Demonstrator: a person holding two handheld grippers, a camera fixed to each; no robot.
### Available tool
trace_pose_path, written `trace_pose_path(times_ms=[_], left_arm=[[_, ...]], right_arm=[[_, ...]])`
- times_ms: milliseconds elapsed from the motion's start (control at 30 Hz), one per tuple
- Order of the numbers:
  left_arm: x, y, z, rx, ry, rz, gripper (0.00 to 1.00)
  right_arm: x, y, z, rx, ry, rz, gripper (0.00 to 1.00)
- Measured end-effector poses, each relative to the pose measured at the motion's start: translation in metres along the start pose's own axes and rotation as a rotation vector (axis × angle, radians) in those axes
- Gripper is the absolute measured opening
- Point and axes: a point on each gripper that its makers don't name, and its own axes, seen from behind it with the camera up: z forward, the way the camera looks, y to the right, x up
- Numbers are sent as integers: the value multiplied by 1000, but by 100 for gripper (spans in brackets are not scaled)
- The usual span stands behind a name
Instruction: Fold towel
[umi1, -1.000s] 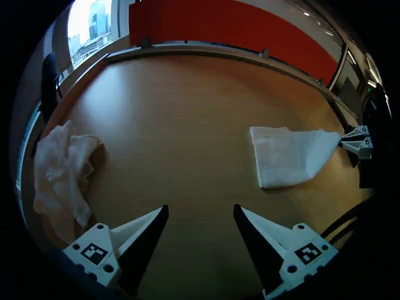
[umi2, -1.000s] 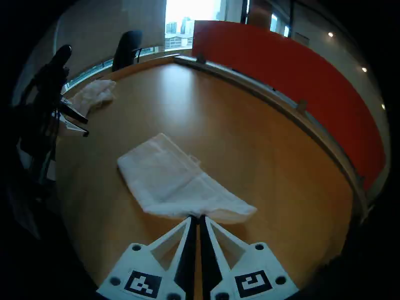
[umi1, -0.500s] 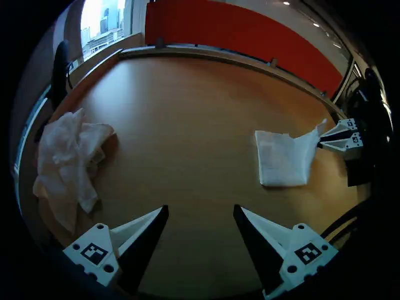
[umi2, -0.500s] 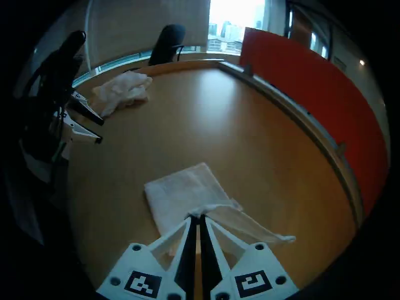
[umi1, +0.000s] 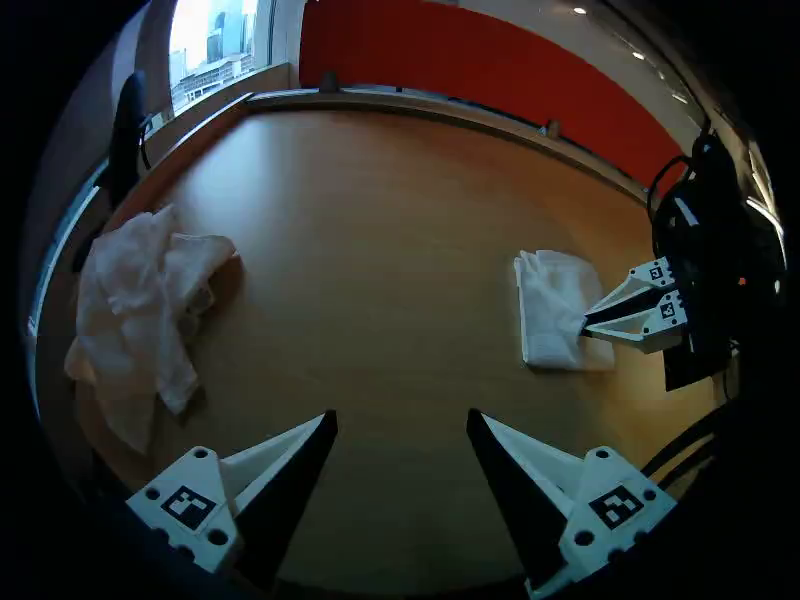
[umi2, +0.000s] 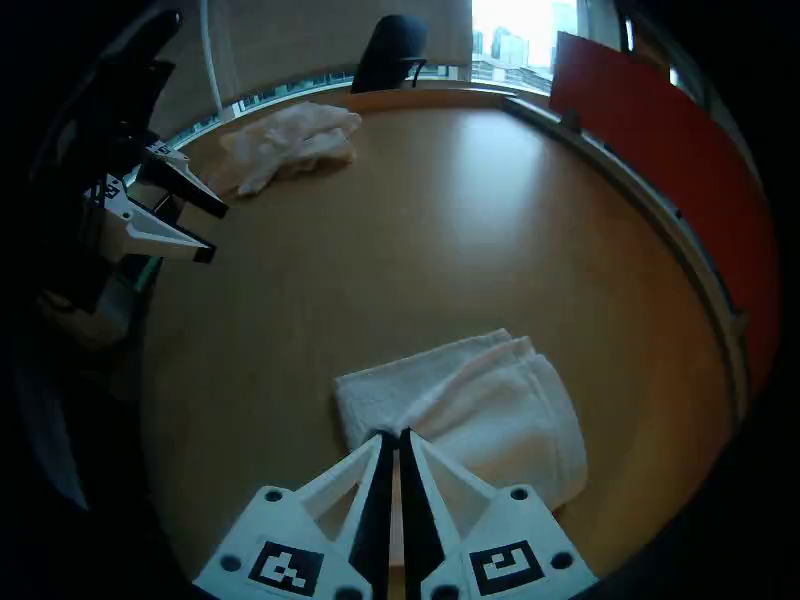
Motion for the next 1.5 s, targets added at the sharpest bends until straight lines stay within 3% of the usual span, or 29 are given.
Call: trace_pose_path(times_ms=[267,300,400,433,500,900,1267,1500], left_arm=[[1,1,2,-4,-5,6,97],[1,1,3,-4,-6,7,97],[0,2,3,-3,-7,10,97],[0,2,3,-3,-7,10,97],[0,2,3,-3,-7,10,97],[1,5,4,-4,-9,17,97],[1,8,7,-10,-11,31,97],[1,11,8,-14,-14,39,97]], right_arm=[[-2,3,-2,-7,6,29,8],[-3,4,-2,-10,6,32,14],[-6,7,-5,-20,2,46,49],[-8,7,-6,-21,0,52,57],[-10,8,-7,-25,-2,62,61],[-34,8,-20,-77,-7,116,63],[-76,1,-38,-134,-31,218,66],[-87,-1,-40,-151,-36,248,66]])
